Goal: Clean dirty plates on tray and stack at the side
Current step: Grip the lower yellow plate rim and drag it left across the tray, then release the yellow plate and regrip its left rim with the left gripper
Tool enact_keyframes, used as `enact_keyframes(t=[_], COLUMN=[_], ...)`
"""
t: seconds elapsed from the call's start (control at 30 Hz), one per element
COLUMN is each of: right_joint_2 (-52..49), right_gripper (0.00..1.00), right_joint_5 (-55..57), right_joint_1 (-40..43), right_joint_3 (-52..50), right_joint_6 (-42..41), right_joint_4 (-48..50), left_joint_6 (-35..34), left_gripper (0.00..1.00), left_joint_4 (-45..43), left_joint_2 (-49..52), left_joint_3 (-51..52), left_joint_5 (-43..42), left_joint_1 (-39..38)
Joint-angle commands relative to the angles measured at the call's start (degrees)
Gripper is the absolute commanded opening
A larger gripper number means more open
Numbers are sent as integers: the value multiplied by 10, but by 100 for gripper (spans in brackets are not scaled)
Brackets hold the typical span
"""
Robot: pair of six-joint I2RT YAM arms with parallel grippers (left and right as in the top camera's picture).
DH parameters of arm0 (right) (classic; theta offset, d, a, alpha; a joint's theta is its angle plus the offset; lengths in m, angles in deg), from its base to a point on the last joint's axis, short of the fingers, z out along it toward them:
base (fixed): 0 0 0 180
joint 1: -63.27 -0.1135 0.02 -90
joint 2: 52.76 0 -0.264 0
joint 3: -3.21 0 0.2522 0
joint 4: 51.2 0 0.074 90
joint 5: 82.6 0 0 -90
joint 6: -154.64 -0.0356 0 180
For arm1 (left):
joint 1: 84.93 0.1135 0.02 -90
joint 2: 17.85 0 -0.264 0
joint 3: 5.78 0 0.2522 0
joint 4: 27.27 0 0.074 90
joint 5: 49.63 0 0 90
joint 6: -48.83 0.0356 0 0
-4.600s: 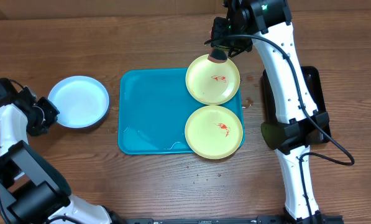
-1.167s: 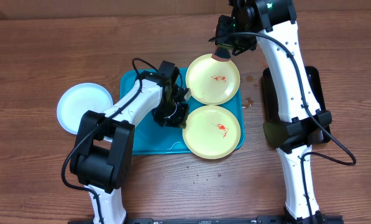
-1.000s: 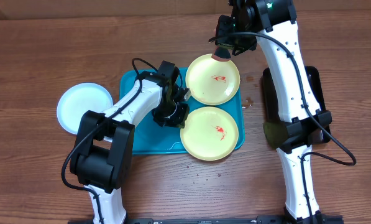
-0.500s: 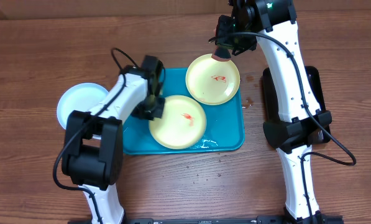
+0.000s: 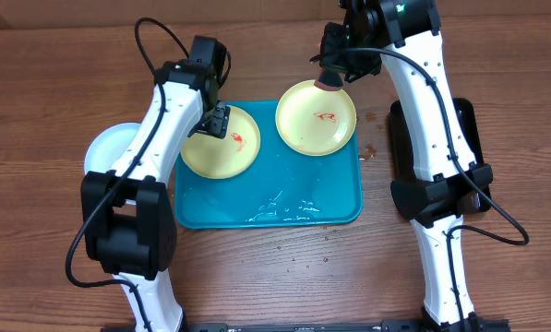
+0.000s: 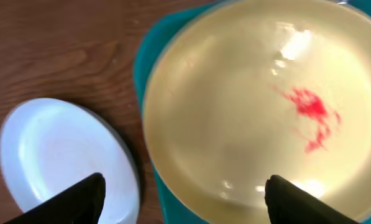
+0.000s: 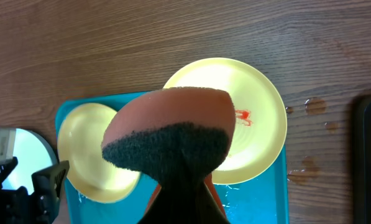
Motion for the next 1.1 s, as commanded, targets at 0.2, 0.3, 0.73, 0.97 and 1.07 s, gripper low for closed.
enact_keyframes(t=[0.2, 0.3, 0.73, 0.97, 1.07], right_joint_2=[20, 20, 20, 20, 20], right_gripper=[4, 4, 4, 4, 4], right_joint_5=[-5, -5, 1, 1, 2], right_joint_1=[1, 1, 1, 3, 3], right_joint_3=[12, 9, 8, 8, 8], right_joint_6=[4, 4, 18, 41, 45], right_joint_4=[2, 2, 2, 2, 2], left_joint_6=[-71, -76, -185, -186, -178], left_gripper=[72, 68, 53, 47, 45], left_joint_4=[53, 48, 37, -11, -32], left_joint_2=[3, 3, 3, 3, 3], left_joint_3=[-8, -8, 9, 53, 73], left_joint_5=[-253, -250, -193, -202, -203], left_joint_1=[110, 136, 151, 150, 144])
